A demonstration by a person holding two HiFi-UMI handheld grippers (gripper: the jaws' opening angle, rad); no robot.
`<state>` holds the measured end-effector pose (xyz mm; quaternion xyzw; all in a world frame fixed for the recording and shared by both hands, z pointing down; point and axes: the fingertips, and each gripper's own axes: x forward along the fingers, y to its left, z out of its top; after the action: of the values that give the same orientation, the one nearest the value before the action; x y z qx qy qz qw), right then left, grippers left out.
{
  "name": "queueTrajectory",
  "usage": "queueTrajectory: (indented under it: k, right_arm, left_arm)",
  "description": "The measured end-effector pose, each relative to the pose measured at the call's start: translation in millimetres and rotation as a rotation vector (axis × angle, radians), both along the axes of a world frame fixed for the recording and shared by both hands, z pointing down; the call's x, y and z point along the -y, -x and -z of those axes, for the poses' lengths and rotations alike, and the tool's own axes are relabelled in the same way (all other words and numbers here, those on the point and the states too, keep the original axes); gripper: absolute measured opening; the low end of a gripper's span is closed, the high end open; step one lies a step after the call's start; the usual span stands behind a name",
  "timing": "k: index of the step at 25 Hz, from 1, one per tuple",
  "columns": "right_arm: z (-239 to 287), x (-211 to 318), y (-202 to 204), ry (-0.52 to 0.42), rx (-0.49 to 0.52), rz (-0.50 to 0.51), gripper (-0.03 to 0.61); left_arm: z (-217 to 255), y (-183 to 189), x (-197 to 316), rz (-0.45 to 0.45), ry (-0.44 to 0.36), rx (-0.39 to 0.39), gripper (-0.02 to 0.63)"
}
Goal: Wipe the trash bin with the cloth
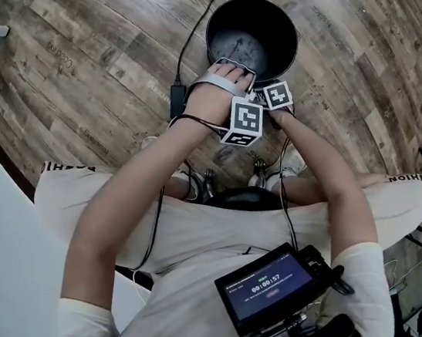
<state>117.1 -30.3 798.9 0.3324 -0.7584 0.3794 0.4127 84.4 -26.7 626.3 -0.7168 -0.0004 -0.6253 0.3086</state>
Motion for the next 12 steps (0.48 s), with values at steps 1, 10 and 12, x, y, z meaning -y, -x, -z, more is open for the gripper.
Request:
queueTrajectory:
  k: [1, 10, 12]
  right_arm:
    - [4.1, -1.1, -2.5, 0.022, -0.002, -0.029, 0.097]
    - [168.0, -46.6, 18.9, 0.064, 0.177, -0.023, 0.097]
    - [200.3, -36.4, 27.1, 0.021, 0.224, -0.056, 0.097]
  left_arm:
    - [0.4, -0.3, -0.2, -0.007, 0.011, -0.012, 0.135]
    - [-5.0, 40.4, 9.2, -0.139, -0.002, 0.092, 0.241]
    - [-10.0, 44.8, 10.2, -0.174, -0.056, 0.136, 0.224]
